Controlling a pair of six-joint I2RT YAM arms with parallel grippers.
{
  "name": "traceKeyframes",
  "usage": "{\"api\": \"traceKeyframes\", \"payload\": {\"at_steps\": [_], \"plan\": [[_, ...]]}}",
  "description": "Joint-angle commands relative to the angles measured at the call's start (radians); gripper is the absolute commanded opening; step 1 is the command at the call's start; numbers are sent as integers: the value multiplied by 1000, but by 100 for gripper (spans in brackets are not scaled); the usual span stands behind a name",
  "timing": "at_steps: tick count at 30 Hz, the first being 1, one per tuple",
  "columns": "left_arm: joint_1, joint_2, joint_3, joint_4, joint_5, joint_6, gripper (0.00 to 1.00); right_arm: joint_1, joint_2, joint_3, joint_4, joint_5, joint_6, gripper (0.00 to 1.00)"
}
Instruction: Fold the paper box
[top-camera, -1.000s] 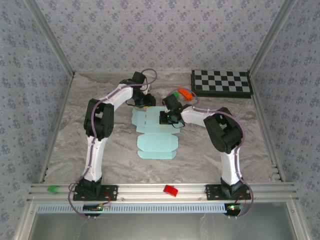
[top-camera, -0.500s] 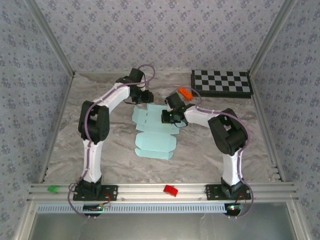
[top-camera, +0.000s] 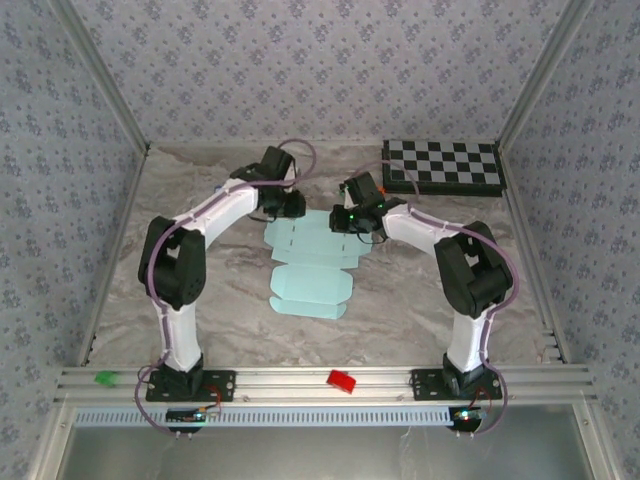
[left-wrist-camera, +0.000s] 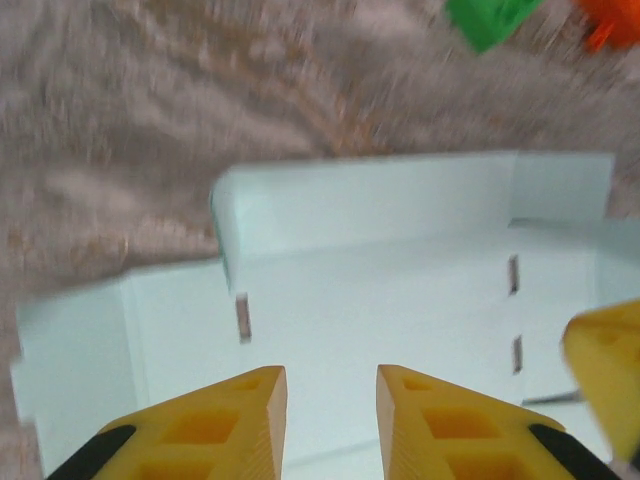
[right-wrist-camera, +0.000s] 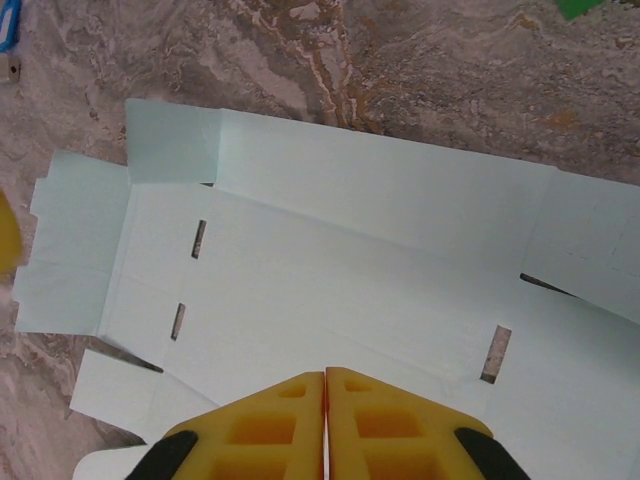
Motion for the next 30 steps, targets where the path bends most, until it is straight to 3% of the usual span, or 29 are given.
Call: {"api": "traceKeyframes", "payload": {"at_steps": [1,9,14,30], "plan": [[-8,-123,-107,36,-80,-67,28,11,41,40,-31,-46,-21,9],[-37,-298,-366,45,-168,-148,33,39,96,46,-46,-66,-22,9],[-38,-348,-489,96,-139,-168,41,50,115,39,-46,-66,-19,9],[-40,-224,-475,163,-165,-135,49,66,150,21,-69,-40,-26,8]]}}
